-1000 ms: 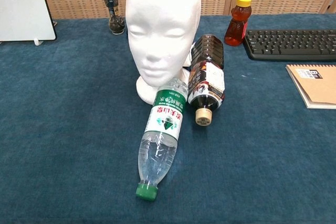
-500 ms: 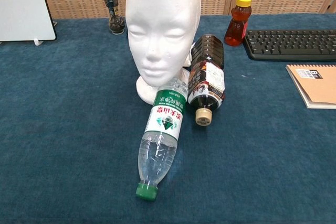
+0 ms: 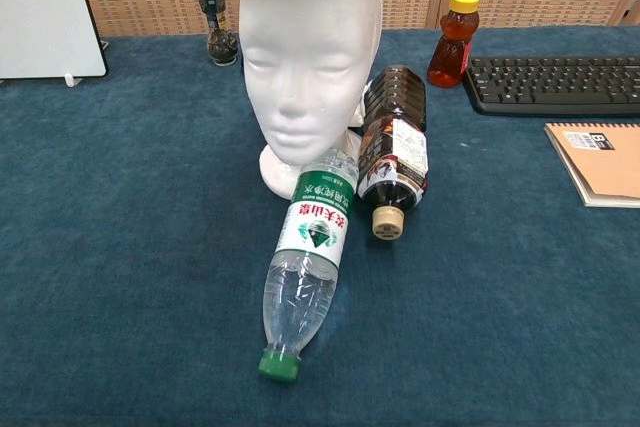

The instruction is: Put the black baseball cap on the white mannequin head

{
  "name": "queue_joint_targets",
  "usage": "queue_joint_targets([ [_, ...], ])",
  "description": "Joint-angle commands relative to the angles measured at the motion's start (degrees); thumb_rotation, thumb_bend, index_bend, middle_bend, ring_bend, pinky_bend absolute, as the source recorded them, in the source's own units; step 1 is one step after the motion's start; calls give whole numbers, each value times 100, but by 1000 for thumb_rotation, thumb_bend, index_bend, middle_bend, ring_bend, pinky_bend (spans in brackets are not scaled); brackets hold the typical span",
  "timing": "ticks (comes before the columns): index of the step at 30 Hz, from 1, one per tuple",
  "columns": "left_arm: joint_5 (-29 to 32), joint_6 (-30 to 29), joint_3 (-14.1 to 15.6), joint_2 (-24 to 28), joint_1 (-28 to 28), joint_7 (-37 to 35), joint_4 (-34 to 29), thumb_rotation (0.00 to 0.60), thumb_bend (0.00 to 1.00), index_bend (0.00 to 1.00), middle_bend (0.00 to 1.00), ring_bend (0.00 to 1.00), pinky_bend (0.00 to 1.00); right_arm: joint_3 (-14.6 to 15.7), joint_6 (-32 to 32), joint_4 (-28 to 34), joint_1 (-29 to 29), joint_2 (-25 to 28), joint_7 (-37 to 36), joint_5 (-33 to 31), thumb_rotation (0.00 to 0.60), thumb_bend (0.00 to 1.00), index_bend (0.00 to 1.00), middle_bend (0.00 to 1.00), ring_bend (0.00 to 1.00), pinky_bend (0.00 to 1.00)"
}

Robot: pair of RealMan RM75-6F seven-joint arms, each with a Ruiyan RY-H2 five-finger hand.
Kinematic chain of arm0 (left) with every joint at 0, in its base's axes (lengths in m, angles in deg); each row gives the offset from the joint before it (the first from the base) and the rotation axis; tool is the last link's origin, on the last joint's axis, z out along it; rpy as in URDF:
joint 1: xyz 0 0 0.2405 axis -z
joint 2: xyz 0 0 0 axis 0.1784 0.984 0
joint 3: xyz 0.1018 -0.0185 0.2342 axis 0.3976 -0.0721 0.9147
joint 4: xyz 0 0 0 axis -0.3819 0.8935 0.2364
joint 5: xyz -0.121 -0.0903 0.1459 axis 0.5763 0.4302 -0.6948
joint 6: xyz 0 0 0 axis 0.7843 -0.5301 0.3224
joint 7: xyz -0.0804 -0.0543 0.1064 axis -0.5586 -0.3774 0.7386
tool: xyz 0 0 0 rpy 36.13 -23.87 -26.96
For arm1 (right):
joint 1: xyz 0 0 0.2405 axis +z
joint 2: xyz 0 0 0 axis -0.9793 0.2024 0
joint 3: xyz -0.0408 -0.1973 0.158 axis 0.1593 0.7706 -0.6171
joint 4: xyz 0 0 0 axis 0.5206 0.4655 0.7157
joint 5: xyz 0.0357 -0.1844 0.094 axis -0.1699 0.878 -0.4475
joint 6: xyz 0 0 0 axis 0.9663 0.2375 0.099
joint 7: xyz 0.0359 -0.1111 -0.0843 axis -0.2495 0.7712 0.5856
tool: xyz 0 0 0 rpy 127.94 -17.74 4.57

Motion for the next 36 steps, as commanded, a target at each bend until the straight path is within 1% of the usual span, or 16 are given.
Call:
queue_joint_targets([
  [1,-134,-110,151,-155,-111,225,-49,600,598,718,509,450,708,15,-12,-40,-19,-16,-15,-15,600,229,403,461,503,578],
  [10,-312,-182,392,-161,-309,466,-174,600,593,719,510,450,708,17,-42,-87,-34,-29,-74,-48,600,230,403,461,503,579],
  [14,-382,-298,467,-195,-432,553,-199,600,548,719,510,450,708,27,-39,-92,-33,-31,-81,-44,600,231,403,461,505,579],
  [23,-111,-353,536,-321,-687,943,-382,600,492,719,510,450,708,46,-76,-97,-75,-33,-97,-76,600,231,403,468,507,575],
  [26,-27,-369,525,-350,-746,1121,-430,600,440,717,510,449,708,42,-96,-89,-82,-25,-107,-76,600,231,403,468,510,572],
  [28,92,-402,499,-364,-805,1257,-510,600,395,697,510,439,708,43,-110,-80,-83,-21,-106,-62,600,231,403,468,512,570],
  [30,183,-433,467,-374,-844,1363,-587,600,350,646,507,420,708,45,-114,-74,-86,-17,-109,-61,600,231,403,468,514,569],
  [36,505,-399,455,-315,-941,1684,-807,600,287,530,435,361,707,42,-132,-81,-95,-21,-118,-65,600,231,403,469,515,569],
])
